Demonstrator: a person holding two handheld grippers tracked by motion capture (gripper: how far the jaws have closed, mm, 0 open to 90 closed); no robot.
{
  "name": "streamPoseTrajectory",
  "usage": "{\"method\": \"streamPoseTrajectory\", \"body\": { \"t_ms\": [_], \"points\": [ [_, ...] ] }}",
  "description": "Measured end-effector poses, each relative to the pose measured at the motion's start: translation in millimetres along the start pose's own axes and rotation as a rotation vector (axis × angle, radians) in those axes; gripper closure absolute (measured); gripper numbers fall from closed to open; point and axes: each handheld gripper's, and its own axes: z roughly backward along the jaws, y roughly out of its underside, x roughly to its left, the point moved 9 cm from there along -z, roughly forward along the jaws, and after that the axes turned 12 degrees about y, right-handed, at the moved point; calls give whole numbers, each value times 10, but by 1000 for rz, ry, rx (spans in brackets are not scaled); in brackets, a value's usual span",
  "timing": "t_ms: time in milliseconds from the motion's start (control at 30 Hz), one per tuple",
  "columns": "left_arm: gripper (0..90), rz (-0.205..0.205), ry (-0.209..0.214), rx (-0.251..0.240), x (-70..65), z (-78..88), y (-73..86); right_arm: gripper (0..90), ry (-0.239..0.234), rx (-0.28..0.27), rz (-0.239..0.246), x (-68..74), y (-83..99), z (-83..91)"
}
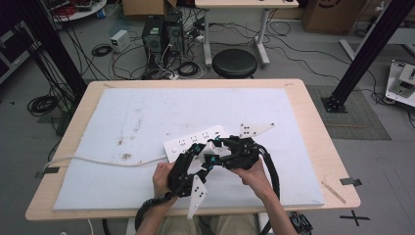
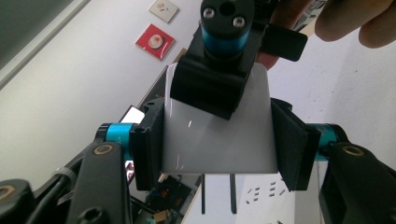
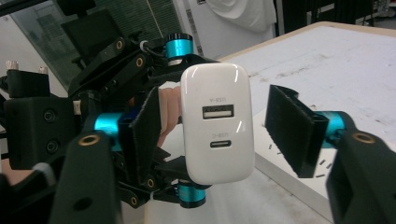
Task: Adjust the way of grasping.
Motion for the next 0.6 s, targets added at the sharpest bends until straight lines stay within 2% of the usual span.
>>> {"method": "streamPoseTrajectory", "body": {
  "t_ms": [333, 400, 467, 600],
  "points": [
    [424, -12, 6, -2, -19, -2, -10, 469, -28, 2, -7, 25, 35, -11],
    [425, -12, 10, -3, -28, -3, -12, 478, -29, -1, 4, 23, 34, -15],
    [424, -16, 11, -2, -34, -7, -11, 527, -28, 0, 17, 33, 36, -14],
    [424, -15, 11, -6, -36, -9, -16, 556, -32, 0, 21, 39, 37, -16]
  ]
}}
